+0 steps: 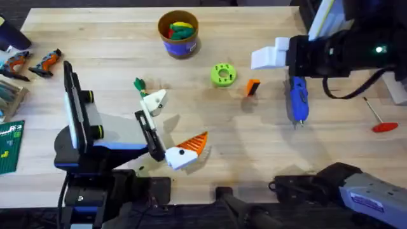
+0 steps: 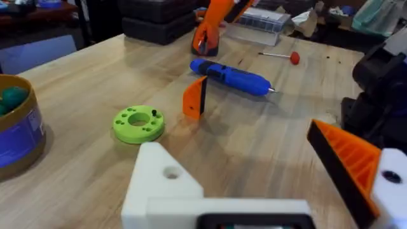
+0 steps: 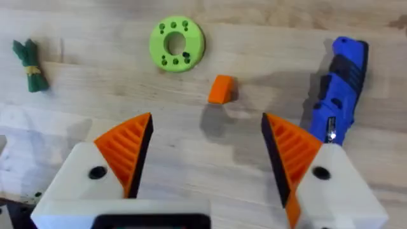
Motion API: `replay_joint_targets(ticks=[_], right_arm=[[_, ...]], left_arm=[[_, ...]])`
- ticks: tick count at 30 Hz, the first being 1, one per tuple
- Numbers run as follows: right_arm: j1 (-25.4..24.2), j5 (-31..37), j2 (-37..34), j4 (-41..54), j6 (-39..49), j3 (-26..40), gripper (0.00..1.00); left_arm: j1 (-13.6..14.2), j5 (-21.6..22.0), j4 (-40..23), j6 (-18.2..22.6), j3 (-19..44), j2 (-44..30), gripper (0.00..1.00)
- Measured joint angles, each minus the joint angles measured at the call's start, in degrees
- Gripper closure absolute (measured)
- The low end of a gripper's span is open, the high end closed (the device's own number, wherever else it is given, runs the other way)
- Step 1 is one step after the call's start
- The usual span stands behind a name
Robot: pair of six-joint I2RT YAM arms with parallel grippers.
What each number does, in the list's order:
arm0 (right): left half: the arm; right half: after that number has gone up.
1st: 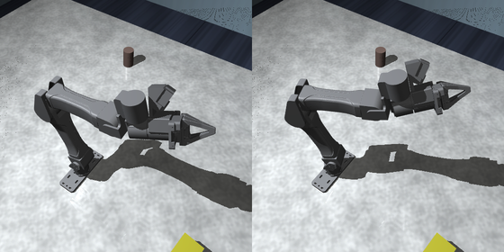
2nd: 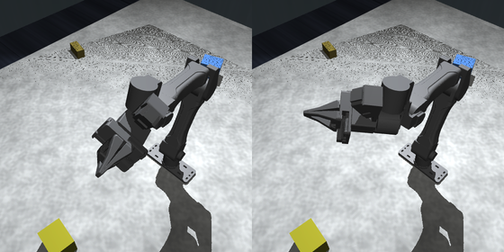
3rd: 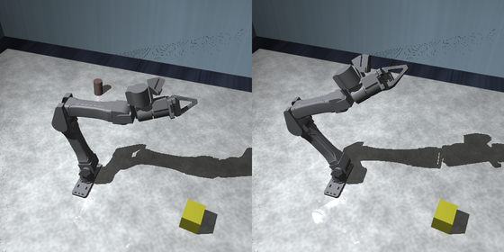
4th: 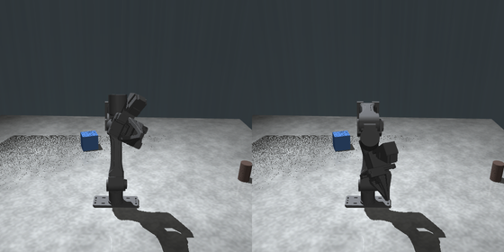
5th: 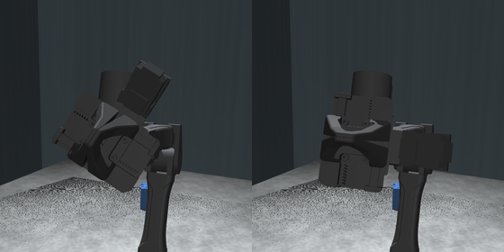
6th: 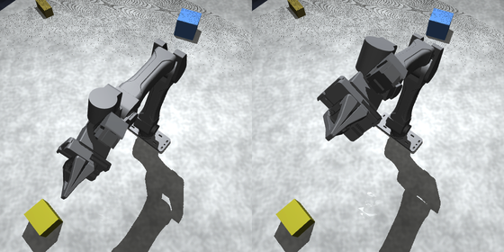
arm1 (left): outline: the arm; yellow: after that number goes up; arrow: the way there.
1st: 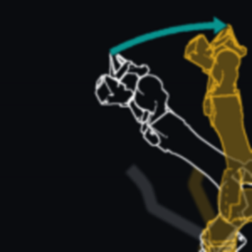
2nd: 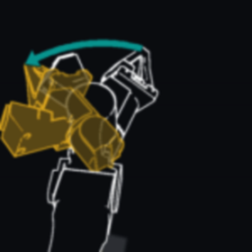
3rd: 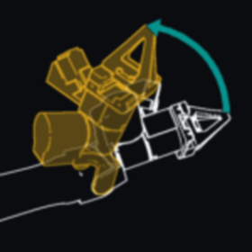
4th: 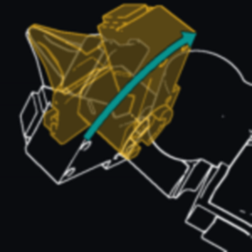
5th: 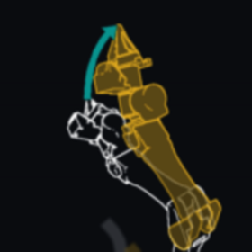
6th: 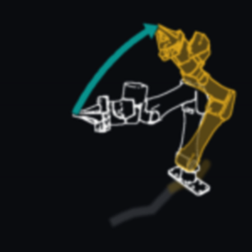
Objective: Pick up the gripper from the table and insert it into the empty holder that is missing its gripper. Then pick up a screw, insert it into the mounting hole, and use the screwdriver to tighten it. Finally, clean up the table by picking up the vegetable and placing it into the bucket.
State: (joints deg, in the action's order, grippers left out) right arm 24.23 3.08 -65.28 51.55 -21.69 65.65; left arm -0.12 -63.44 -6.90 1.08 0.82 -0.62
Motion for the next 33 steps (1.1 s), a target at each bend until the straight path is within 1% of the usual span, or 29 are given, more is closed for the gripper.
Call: replay_joint_targets(ticks=[4,12,14,20,21,28,33], right_arm=[[0.0,-0.2,-1.0,2.1,-0.4,0.1,0.022],[0.7,-0.4,-9.5,3.9,-2.2,1.1,0.021],[0.8,-0.6,-12.4,5.3,-2.8,3.4,0.022],[0.8,-0.6,-16.5,7.3,-3.7,6.5,0.022],[0.8,-0.6,-18.4,7.5,-3.6,7.6,0.022],[0.8,-0.6,-22.0,8.1,-1.8,7.8,0.022],[0.8,-0.6,-26.1,7.1,-1.4,7.8,0.021]], left_arm=[[0.0,0.0,0.0,0.0,0.0,0.0,0.015],[0.0,0.0,0.0,0.0,0.0,0.0,0.015],[0.0,0.0,0.0,0.0,0.0,0.0,0.016],[0.0,0.0,0.0,0.0,0.0,0.0,0.015],[0.0,0.0,0.0,0.0,0.0,0.0,0.015],[0.0,0.0,0.0,0.0,0.0,0.0,0.015],[0.0,0.0,0.0,0.0,0.0,0.0,0.015]])
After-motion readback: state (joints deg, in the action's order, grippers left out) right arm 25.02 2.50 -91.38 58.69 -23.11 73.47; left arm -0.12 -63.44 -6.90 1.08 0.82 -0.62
